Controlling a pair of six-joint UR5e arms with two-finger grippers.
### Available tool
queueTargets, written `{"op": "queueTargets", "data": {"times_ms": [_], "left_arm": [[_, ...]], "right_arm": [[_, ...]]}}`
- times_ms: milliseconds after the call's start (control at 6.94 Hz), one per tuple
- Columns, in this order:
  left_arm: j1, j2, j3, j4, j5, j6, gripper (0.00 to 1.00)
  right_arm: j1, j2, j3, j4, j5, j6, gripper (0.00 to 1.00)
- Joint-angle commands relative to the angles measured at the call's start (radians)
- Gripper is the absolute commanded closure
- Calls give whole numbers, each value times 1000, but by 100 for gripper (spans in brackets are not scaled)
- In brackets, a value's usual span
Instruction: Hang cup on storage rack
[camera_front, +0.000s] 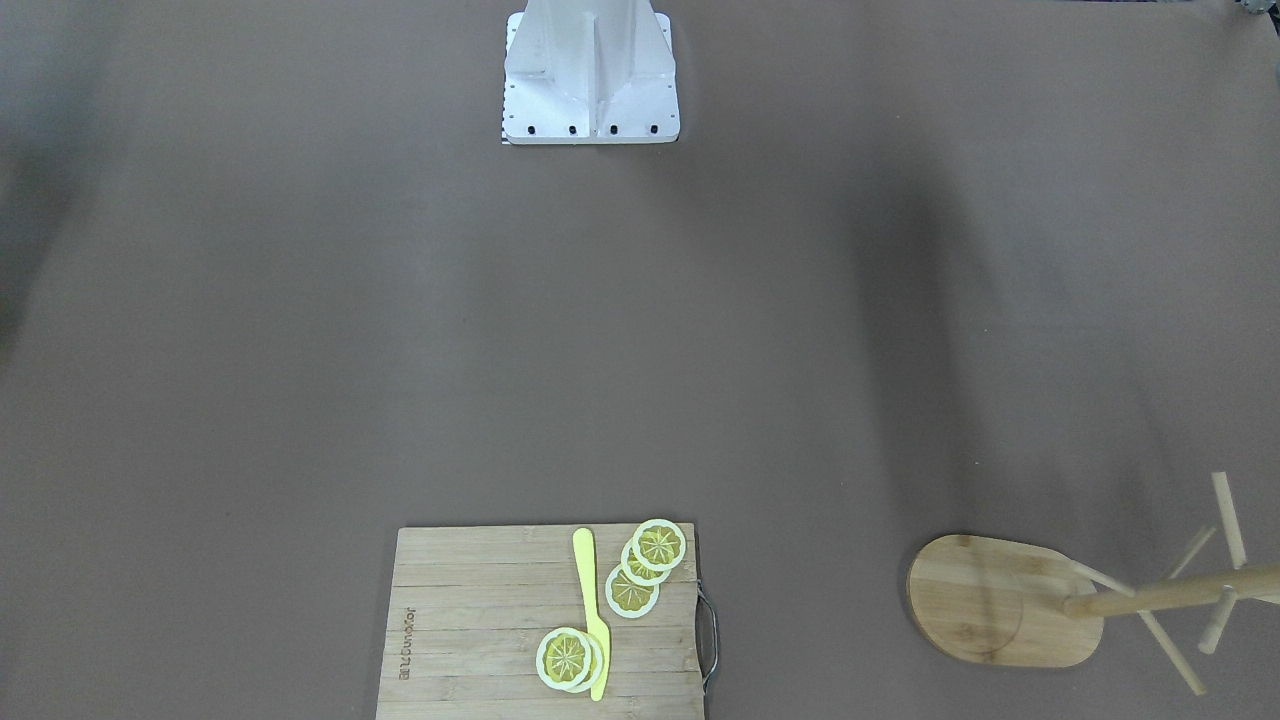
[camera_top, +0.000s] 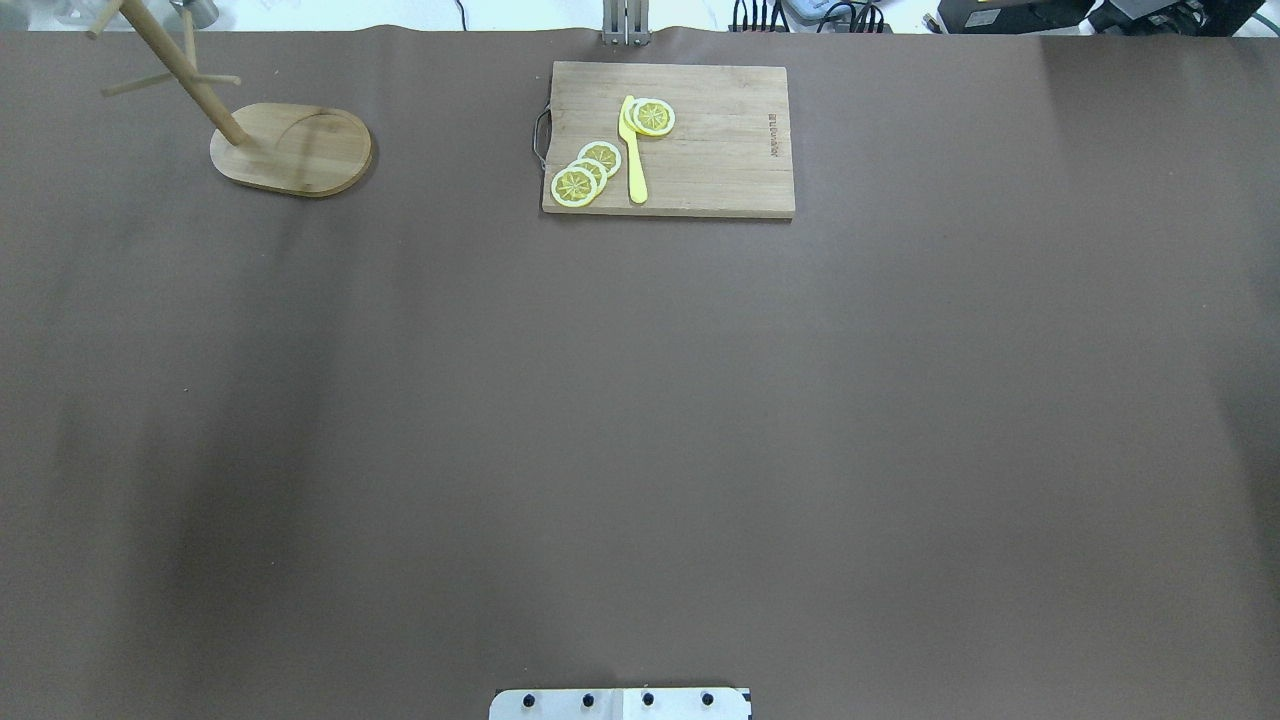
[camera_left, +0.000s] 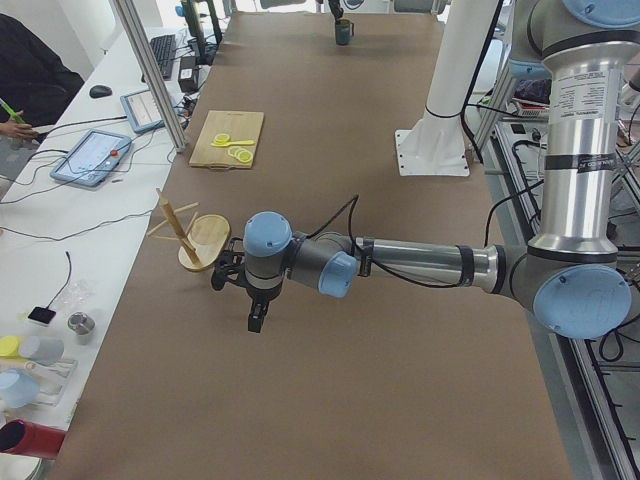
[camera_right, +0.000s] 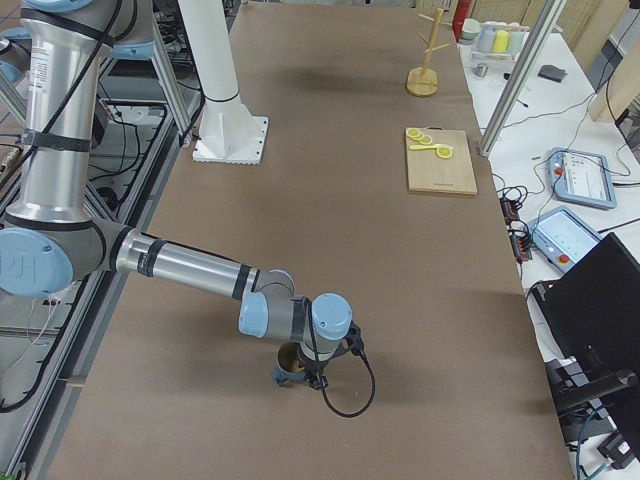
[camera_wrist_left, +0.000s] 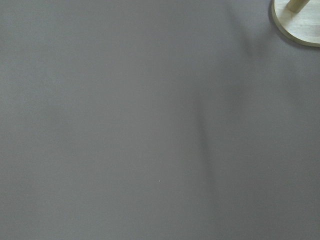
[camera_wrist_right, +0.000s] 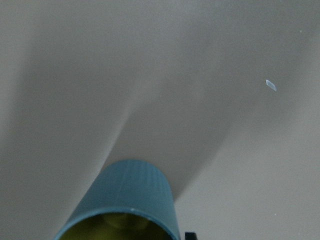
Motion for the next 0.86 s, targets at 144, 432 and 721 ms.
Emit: {"op": "queueTargets", "data": {"times_ms": [144,432,721], "left_arm": [[0,-2,2,0,0,0,1],[0,-5,-1,0,0,-1,1],[0,-15,-1,0,0,-1,1]], "right_arm": [[42,61,111,-142,124,160,100],[52,141,223,-224,158,526,100],[2,226,303,-223,232,1011,100]]}}
